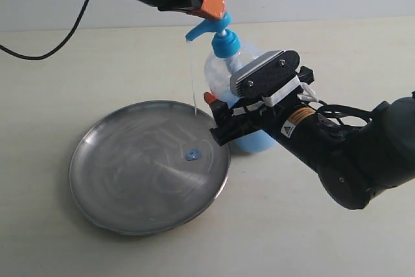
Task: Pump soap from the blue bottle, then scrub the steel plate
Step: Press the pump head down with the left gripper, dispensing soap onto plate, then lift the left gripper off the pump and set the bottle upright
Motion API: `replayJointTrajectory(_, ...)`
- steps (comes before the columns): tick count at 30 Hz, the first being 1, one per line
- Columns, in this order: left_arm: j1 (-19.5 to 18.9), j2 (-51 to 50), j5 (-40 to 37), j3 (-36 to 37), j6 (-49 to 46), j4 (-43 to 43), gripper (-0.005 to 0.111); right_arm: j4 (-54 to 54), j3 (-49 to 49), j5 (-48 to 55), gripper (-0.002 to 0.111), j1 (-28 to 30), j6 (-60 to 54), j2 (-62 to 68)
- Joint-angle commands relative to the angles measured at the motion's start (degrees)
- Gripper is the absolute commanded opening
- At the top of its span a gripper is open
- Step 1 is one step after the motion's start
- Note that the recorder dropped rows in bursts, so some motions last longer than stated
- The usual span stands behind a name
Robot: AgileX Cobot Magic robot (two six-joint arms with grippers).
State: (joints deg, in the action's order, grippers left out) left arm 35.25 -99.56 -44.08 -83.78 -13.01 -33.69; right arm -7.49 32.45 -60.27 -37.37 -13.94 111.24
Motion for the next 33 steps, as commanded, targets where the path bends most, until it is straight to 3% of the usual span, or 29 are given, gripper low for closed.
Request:
replayJointTrajectory(1, 0.8, -5.2, -6.6, 3.6, -0.1, 4.0, 0.000, 5.3, 0.5, -4.1, 0.000, -0.6, -0.2, -1.3)
replayJointTrajectory(12, 0.8, -4.9, -2.2, 6.3, -1.8, 1.2, 0.000, 6.1, 0.5, -4.5, 0.000, -0.6, 0.5, -1.3)
replayJointTrajectory(19, 0.8, 0.7, -2.2, 2.4, -3.1, 2.3, 0.000, 5.5, 0.5, -4.3, 0.000, -0.6, 0.5, -1.3)
replayJointTrajectory(25, 0.8, 9.0, -1.7, -1.9, -3.0, 8.8, 0.000, 1.8, 0.5, -3.9, 0.000, -0.6, -1.1, -1.3)
replayJointTrajectory(33, 0.7, 17.0, 0.6, -2.0, 2.7, 18.2, 0.000, 0.1, 0.5, -3.9, 0.000, -0.6, -1.1, -1.3)
